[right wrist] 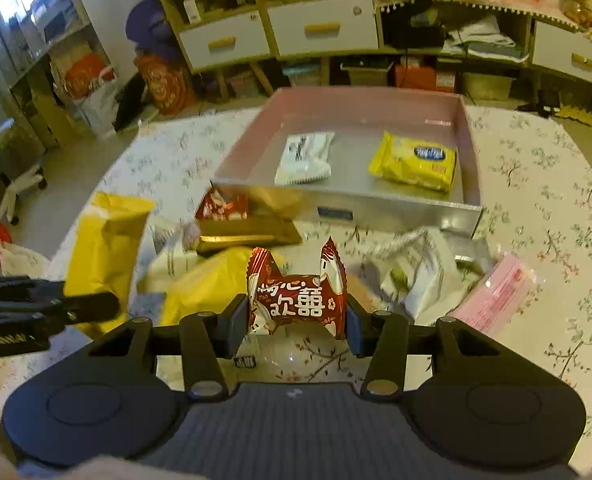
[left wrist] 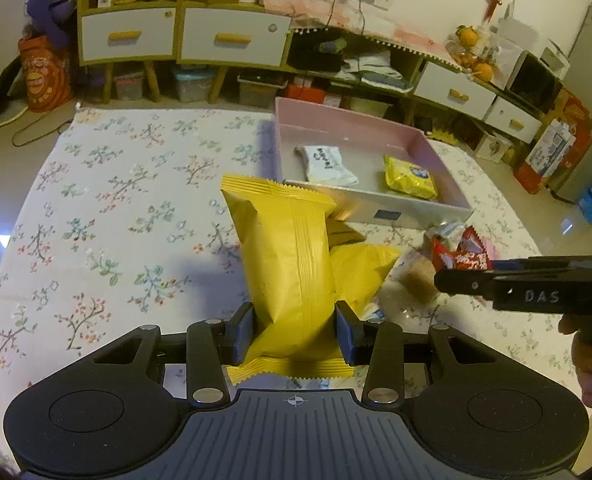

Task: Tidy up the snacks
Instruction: 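Carry the yellow packet and red candy into the box and open both tools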

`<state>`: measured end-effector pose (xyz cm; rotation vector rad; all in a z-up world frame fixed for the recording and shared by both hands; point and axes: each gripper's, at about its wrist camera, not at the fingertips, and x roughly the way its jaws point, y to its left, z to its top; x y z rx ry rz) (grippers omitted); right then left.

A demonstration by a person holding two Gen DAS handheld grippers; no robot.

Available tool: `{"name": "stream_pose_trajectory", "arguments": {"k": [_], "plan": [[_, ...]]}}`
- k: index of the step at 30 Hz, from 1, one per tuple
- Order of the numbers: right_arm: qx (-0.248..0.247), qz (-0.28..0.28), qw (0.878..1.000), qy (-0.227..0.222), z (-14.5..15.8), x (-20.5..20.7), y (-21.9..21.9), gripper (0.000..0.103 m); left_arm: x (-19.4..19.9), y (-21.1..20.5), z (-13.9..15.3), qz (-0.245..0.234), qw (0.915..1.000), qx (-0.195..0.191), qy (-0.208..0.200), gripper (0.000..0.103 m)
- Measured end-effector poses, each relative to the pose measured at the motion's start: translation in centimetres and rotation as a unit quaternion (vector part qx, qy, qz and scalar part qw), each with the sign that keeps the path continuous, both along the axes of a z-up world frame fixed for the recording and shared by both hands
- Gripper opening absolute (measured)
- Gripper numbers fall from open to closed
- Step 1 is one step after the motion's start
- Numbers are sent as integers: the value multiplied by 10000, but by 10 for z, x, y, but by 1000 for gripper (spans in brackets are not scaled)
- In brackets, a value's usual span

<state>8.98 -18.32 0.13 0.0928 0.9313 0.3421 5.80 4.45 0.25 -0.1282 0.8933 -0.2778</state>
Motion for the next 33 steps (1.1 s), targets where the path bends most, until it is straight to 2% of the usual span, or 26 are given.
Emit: {"name": "stream_pose_trajectory", "arguments": {"k": [7,16,24,25,27,33], "plan": [[151,-283,9990,-300,24,19,-20,45,18,-12,13,-66,9999,-15,-139,40],[187,-612,9973,-354,14,74,-37,45,74,-54,24,-293,9986,154,-415,40],[160,-774,9962,-363,-1,117,-44,45,137,-88,11,-350,9977,307,-495,40],[168,-786,9962,-350,-3,119,-46,44,145,-91,7,-344,9976,352,-496,40],[161,-785,9963,-315,-7,128,-46,32,157,-95,1,-322,9974,437,-465,40],[-102,-810,9963,-281,-18,135,-42,31,184,-102,-16,-215,9970,632,-398,40]]}}
